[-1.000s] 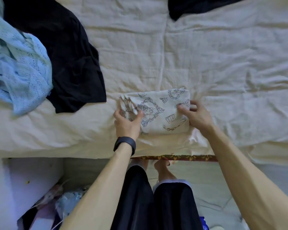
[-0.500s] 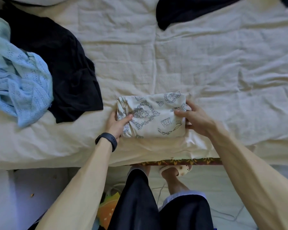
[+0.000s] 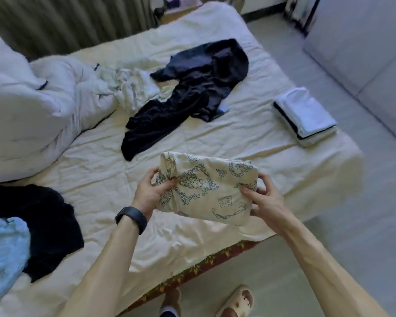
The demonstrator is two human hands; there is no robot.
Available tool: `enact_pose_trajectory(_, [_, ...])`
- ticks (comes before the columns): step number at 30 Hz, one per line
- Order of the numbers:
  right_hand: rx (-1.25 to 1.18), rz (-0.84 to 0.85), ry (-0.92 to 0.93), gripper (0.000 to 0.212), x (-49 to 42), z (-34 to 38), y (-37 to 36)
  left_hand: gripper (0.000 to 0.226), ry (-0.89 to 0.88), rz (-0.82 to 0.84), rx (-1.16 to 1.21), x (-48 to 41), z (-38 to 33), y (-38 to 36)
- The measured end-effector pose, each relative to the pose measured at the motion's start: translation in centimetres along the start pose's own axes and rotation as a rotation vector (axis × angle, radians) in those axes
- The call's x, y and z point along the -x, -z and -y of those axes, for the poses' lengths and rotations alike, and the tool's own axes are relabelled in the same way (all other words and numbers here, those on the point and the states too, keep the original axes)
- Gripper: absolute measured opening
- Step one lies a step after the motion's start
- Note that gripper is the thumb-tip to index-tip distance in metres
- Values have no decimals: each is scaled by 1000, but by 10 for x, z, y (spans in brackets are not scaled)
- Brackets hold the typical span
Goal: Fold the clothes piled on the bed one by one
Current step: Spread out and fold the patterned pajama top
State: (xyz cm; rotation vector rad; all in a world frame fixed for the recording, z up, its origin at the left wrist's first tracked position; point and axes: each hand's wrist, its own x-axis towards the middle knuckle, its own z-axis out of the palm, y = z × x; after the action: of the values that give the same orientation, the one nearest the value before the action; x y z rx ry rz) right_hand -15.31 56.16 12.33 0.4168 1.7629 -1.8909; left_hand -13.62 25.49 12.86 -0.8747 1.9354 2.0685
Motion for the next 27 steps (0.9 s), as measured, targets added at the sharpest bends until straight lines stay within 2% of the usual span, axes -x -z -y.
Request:
enact_pose_trajectory(5, [-46, -185, 174, 41, 78, 72, 99, 45, -90, 187, -90, 42, -90, -125])
enact_pose_trajectory(12, [-156, -386, 252, 34, 124, 110, 177, 47, -205, 384, -258, 54, -155, -246])
enact_pose_trajectory(18, [-235, -515, 244, 34, 104, 121, 217, 58, -183, 390, -273, 19, -164, -311])
enact_pose_trajectory(27, [-252, -576, 117, 35, 30, 122, 259, 57, -40, 472, -355, -61, -169, -370])
